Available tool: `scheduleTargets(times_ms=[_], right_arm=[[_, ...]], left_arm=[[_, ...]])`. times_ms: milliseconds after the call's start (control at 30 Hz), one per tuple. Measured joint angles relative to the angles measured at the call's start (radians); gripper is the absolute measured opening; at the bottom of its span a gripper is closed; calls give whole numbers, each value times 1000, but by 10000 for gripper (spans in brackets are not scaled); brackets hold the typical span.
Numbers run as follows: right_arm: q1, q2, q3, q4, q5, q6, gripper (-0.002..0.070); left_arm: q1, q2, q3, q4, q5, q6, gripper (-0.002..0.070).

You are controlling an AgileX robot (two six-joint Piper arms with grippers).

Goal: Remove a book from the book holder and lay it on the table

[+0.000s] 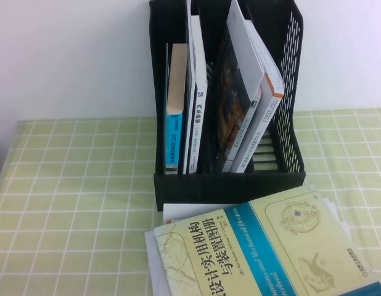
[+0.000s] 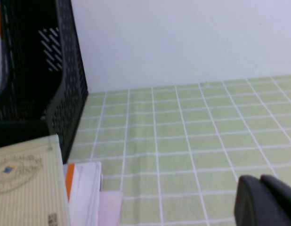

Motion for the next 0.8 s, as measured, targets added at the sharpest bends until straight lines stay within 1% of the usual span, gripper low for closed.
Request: scheduleTargets(times_ms=[67, 167, 367, 433, 500, 667, 800], right_arm=[[-44, -19, 4, -5, 57, 13, -1], [-77, -21, 5, -47, 116, 54, -1], [-87, -21, 5, -269, 146, 301, -1], [-85, -21, 5, -308, 146, 342, -1], [-63, -21, 5, -331, 148, 355, -1], [35, -21, 3, -341, 151, 356, -1], [62, -21, 3, -341, 153, 354, -1]], left_arm=[[0, 0, 0, 0, 0, 0, -3], [0, 0, 0, -1, 0, 0, -2], [0, -1, 0, -1, 0, 0, -2], [0, -1, 0, -1, 0, 0, -2], [0, -1, 0, -1, 0, 0, -2], [0, -1, 0, -1, 0, 0, -2], [0, -1, 0, -1, 0, 0, -3]])
